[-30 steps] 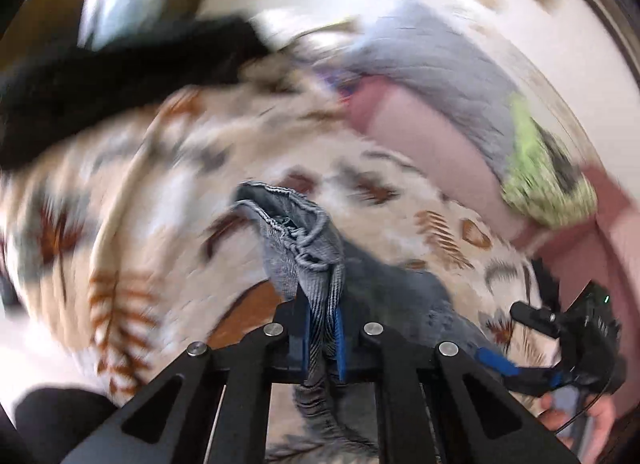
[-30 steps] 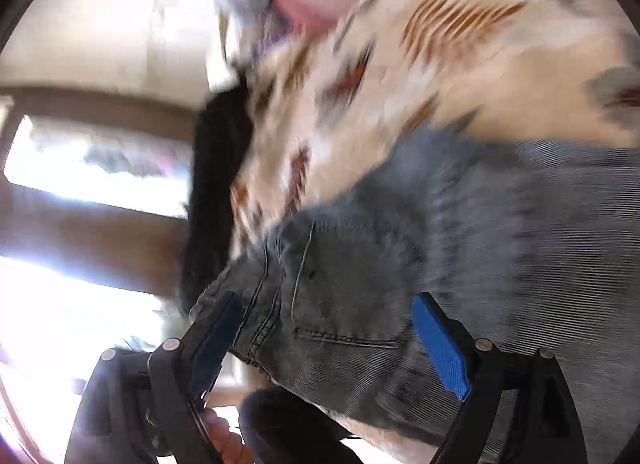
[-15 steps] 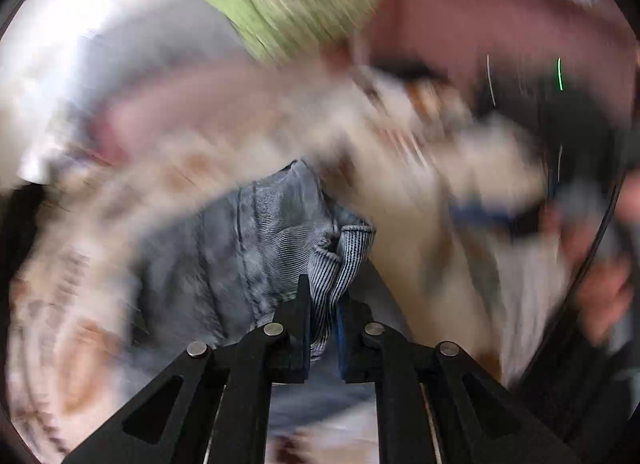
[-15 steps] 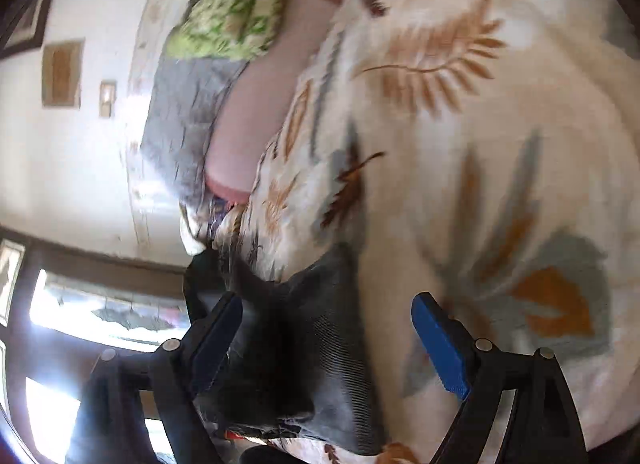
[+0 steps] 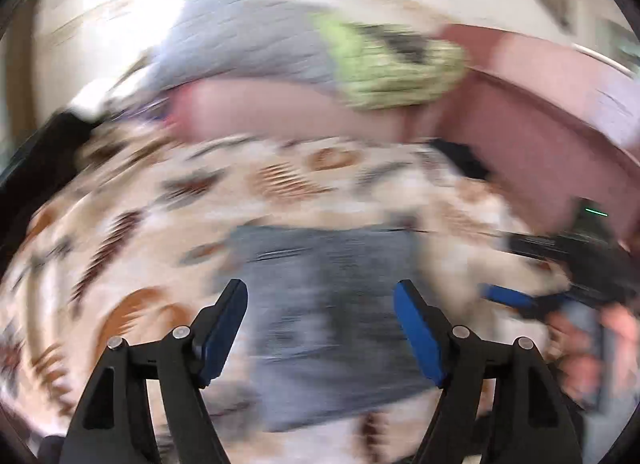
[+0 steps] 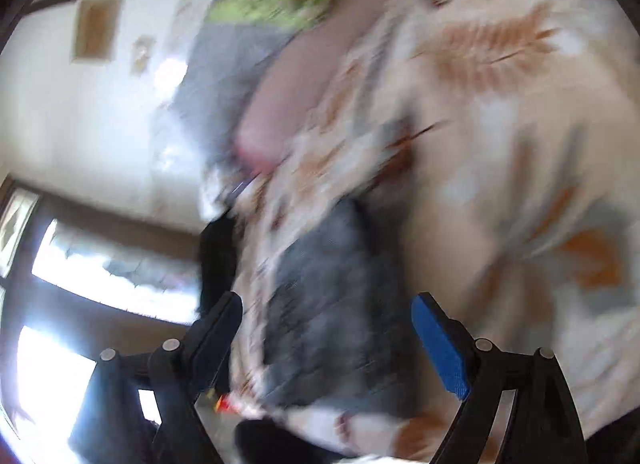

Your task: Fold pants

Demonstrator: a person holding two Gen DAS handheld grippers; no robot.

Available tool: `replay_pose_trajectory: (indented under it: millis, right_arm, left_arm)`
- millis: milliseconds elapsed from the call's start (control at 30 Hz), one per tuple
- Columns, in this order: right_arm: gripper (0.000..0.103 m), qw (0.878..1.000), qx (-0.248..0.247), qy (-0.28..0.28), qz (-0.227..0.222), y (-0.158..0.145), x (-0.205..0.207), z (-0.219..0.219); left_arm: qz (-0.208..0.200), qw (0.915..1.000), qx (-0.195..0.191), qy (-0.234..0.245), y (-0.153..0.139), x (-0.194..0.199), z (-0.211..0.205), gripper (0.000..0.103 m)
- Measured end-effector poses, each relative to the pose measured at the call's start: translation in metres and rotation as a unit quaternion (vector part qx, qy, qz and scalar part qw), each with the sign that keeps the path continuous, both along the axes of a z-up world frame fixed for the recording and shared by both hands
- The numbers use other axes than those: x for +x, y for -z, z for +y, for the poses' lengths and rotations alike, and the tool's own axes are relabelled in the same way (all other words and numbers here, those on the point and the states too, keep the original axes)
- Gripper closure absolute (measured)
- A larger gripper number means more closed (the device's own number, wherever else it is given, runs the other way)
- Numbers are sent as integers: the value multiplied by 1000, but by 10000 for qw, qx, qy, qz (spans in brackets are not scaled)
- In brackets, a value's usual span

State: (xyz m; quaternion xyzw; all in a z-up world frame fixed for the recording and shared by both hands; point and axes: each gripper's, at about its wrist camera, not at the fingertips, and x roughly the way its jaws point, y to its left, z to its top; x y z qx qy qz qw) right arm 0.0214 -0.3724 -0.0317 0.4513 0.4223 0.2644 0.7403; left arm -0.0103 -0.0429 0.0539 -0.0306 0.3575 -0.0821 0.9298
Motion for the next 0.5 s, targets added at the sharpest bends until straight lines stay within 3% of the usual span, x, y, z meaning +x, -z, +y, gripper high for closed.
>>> replay_pose_trajectory:
  millis: [67,133,200,333,500]
  right_arm:
    - [14,9996,134,-259,5,-4,0,21]
    - [14,9991,-302,-156,237,2,-2,33]
    - [14,9963,-413,68,752,23,-11,33]
    - [14,9927,-335,331,1108,46,-31,24]
    - [14,9922,-506,485,1028,45,-12,32]
  left_arm:
    - [250,9992,-39,-297,16,14,15,27]
    - [639,9974,131,-316,43,32,21,27]
    - [828,9959,265,-248,67,36,14,27]
    - [591,9974,357,-183,78,20,6,26]
    - [739,9968,179,-229,83,26,12,22]
